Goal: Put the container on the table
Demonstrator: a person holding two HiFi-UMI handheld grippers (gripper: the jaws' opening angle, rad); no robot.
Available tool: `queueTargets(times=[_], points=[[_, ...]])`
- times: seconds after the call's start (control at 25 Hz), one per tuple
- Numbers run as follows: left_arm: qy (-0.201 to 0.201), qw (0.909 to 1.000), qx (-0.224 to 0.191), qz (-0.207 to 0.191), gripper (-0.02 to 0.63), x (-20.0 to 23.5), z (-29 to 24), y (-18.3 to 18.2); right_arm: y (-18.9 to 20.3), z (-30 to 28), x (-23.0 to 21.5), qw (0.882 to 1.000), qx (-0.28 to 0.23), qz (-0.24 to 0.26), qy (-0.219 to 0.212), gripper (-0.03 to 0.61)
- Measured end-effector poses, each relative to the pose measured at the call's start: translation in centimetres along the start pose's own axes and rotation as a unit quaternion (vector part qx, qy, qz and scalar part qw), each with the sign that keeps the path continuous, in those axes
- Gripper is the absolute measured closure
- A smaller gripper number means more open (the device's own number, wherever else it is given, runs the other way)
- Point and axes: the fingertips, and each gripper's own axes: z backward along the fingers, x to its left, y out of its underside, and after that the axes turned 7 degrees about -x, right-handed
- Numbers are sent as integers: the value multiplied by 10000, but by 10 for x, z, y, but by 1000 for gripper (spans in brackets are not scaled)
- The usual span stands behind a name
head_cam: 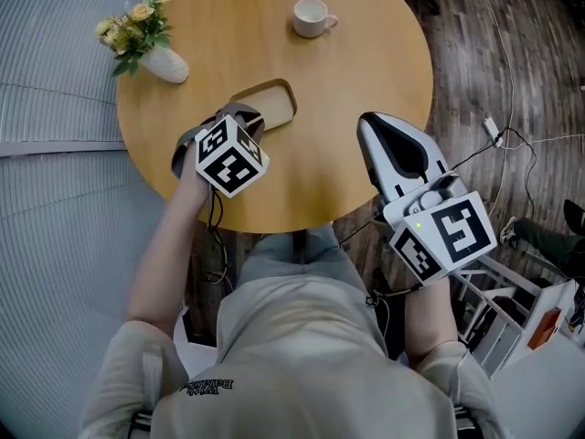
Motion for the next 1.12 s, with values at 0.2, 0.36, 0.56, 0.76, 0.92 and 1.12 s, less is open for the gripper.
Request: queueTargets(times=[0.2,0.36,0.56,0.76,0.92,1.12], points=[[-659,9958,-637,48,588,15,61,-42,-25,9,4,9995,-228,213,59,546],[-1218,9850,-1222,-70,588,26,115,-80,-50,20,5,9985,-479,233,129,546],[-1790,9673,-1790,-125,588,30,180,-114,-85,38,15,9959,-813,382,106,546],[-2109,9411,-2636,-201,588,25,237,-152,-109,52,24,9921,-1051,667,131,546],[-2252,9181,-3256,-182,588,12,278,-174,-125,63,33,9886,-1190,908,147,546],[-2493,8877,-3871,-33,589,9,322,-181,-143,75,45,9843,-1396,1069,172,546]])
